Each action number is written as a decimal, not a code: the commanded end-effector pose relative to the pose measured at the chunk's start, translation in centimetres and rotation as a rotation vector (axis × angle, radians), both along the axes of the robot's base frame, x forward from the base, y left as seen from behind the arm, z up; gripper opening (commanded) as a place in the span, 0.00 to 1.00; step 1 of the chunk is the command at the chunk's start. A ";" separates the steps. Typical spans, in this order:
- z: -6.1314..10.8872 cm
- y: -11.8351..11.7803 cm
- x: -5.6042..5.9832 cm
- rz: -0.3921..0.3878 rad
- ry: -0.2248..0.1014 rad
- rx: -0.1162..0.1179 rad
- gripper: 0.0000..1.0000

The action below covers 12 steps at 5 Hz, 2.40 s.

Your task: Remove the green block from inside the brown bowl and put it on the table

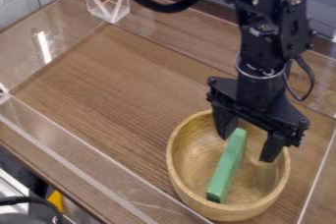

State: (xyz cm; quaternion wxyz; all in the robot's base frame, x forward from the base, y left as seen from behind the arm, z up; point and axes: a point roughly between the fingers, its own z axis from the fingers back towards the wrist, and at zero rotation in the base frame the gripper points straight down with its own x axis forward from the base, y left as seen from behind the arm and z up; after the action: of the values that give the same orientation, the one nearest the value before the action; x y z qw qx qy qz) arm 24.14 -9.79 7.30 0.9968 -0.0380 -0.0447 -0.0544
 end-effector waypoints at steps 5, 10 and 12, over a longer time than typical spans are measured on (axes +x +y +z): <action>0.0 0.0 0.6 0.000 -0.006 -0.032 1.00; -1.9 0.3 0.3 0.041 0.008 -0.011 1.00; -1.8 0.4 0.0 0.049 0.020 -0.014 0.00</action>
State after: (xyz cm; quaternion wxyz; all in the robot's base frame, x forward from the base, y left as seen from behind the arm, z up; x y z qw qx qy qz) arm 23.66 -9.39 4.58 0.9985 -0.0388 -0.0192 -0.0324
